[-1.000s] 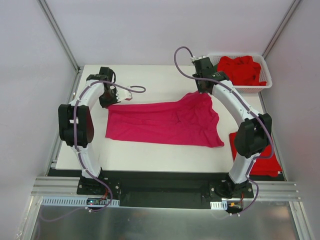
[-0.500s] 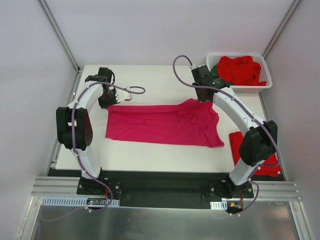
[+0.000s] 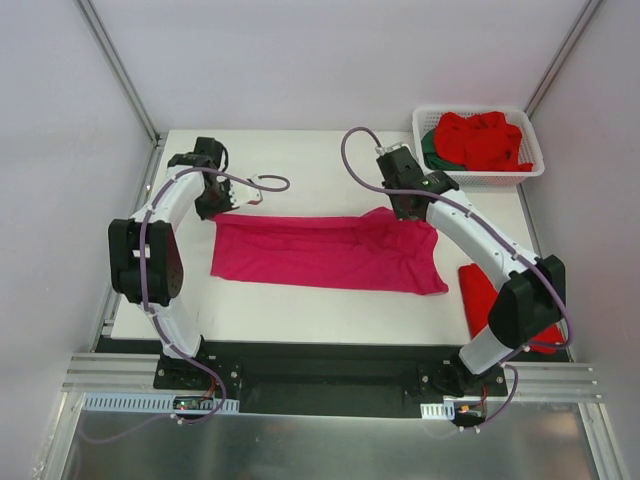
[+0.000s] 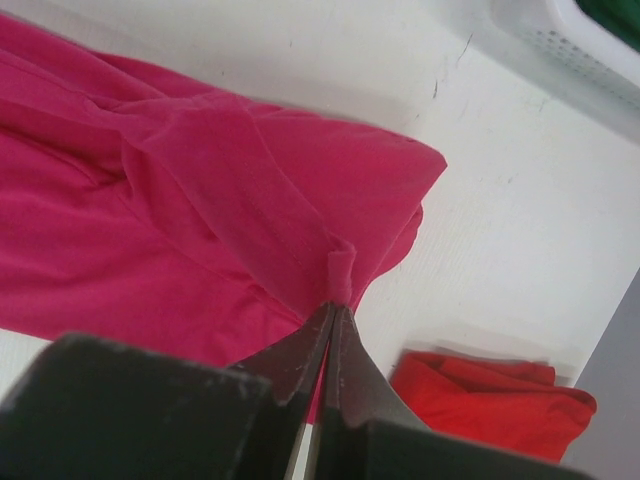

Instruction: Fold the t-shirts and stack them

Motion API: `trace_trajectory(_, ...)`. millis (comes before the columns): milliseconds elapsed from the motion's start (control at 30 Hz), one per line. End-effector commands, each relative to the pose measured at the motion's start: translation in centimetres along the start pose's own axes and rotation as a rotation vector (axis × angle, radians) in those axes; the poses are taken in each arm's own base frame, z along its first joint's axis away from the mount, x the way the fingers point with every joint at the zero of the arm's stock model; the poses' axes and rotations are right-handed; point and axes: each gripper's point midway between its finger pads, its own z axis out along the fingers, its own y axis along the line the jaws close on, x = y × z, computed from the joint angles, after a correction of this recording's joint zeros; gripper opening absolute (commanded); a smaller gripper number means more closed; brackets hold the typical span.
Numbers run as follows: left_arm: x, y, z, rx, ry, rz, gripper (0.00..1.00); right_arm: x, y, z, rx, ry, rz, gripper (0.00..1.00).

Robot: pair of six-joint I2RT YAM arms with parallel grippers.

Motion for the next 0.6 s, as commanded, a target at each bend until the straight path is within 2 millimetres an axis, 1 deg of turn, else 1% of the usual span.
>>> trace_trajectory(0,0.7,-0.5,-1.8,-0.025,0.023,0.015,0.00,0.7,-0.9,-1.6,0.033,-0.016,0.023,0.01)
trace_trajectory(67,0.7,-1.0,-2.0,-0.024,0.026,0.018,0.00,1.2,-0.7,-1.7,0.033,-0.007,0.015,0.01)
trace_trajectory(167,1.0,-2.4,-1.7,-0.001,0.032,0.025,0.00,1.9,-0.9,-1.8,0.046,0.008,0.004,0.01)
trace_trajectory(233,1.0,-2.8,-2.0,-0.005,0.030,0.026,0.00,2.0,-1.0,-2.1,0.049,0.005,0.003,0.01)
trace_trajectory(267,1.1,-3.3,-1.8,0.006,0.033,0.026,0.00,2.3,-1.0,-2.1,0.052,0.011,-0.003,0.01)
trace_trajectory(367,1.2,-4.0,-1.9,0.011,0.034,0.026,0.00,2.4,-1.5,-2.6,0.070,0.009,-0.008,0.01)
trace_trajectory(567,1.1,-4.7,-1.9,0.016,0.033,0.018,0.00,2.5,-1.5,-3.2,0.070,0.011,-0.013,0.01)
